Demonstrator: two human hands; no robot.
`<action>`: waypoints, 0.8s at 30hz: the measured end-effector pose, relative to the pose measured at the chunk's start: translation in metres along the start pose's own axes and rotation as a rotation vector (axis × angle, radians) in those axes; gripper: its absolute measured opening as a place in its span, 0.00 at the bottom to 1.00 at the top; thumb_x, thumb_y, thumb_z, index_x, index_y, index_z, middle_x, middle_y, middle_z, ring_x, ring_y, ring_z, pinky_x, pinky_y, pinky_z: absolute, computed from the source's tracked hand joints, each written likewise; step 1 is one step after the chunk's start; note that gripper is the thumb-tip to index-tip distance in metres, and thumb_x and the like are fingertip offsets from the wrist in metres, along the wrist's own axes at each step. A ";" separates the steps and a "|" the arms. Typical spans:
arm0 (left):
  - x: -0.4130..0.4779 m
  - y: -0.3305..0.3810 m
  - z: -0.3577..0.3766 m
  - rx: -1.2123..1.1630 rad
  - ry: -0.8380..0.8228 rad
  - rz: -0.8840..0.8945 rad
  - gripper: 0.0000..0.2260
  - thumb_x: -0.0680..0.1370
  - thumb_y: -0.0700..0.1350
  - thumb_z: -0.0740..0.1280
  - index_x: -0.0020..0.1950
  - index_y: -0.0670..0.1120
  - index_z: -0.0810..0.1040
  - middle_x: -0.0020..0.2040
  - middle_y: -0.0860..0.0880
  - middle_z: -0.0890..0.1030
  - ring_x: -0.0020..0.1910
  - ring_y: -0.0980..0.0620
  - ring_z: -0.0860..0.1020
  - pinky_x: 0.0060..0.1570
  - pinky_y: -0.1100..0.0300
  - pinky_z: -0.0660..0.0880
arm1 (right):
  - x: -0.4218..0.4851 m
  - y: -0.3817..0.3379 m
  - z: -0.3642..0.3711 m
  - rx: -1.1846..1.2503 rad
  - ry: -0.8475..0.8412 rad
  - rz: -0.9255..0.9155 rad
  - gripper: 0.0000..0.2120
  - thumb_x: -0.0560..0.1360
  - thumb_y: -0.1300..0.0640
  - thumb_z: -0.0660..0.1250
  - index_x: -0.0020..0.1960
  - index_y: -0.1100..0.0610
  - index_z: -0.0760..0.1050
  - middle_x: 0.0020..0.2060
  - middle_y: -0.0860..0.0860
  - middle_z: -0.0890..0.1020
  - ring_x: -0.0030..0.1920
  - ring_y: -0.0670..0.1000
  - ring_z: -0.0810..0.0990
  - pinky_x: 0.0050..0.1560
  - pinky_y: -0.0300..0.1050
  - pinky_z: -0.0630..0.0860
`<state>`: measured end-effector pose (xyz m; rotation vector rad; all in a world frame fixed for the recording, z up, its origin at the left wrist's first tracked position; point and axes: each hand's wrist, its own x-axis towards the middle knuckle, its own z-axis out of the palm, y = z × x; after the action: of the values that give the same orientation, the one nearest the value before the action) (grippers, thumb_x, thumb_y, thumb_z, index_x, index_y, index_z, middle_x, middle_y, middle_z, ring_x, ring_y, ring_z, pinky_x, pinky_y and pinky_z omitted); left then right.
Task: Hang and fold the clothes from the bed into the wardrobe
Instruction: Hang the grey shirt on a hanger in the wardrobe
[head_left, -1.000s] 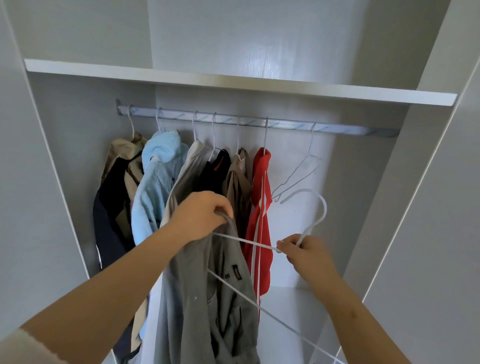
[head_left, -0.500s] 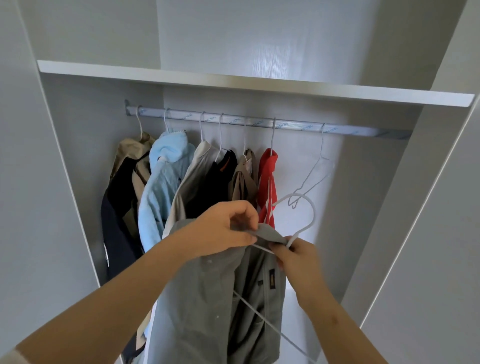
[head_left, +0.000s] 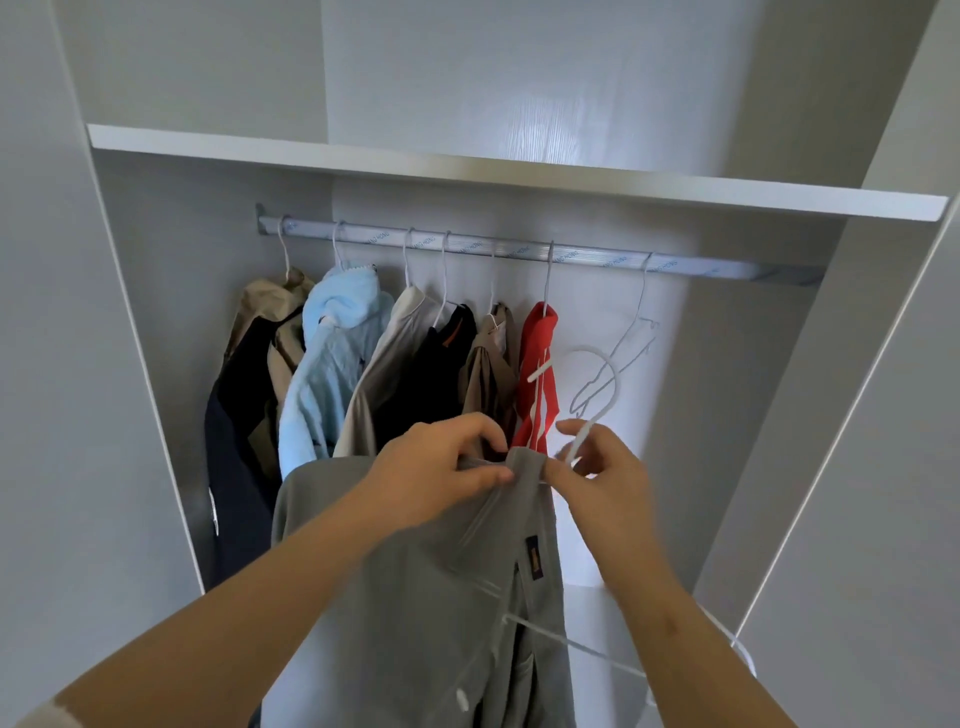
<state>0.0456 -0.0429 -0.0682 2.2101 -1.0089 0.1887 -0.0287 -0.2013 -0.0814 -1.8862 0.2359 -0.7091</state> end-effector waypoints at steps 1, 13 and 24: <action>0.000 0.000 0.000 -0.008 0.013 -0.001 0.07 0.73 0.54 0.69 0.44 0.63 0.72 0.30 0.62 0.75 0.32 0.64 0.73 0.35 0.66 0.69 | 0.000 0.000 0.000 0.023 0.052 -0.039 0.13 0.71 0.58 0.71 0.44 0.41 0.74 0.40 0.44 0.79 0.41 0.44 0.76 0.41 0.36 0.74; 0.016 0.002 -0.013 -0.189 0.481 -0.032 0.11 0.73 0.48 0.70 0.38 0.65 0.74 0.28 0.55 0.74 0.29 0.60 0.72 0.32 0.68 0.69 | -0.012 0.020 -0.008 0.306 -0.011 0.075 0.16 0.75 0.71 0.59 0.35 0.59 0.78 0.22 0.49 0.76 0.22 0.42 0.71 0.26 0.32 0.71; 0.009 0.020 -0.024 -0.372 0.669 0.074 0.11 0.74 0.43 0.69 0.42 0.60 0.76 0.27 0.55 0.75 0.28 0.64 0.72 0.31 0.77 0.67 | -0.004 0.037 0.010 0.201 -0.148 0.170 0.08 0.79 0.62 0.60 0.46 0.51 0.75 0.42 0.45 0.80 0.44 0.45 0.78 0.38 0.30 0.74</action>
<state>0.0408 -0.0427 -0.0360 1.5975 -0.6759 0.6664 -0.0203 -0.2074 -0.1184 -1.6945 0.2193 -0.4584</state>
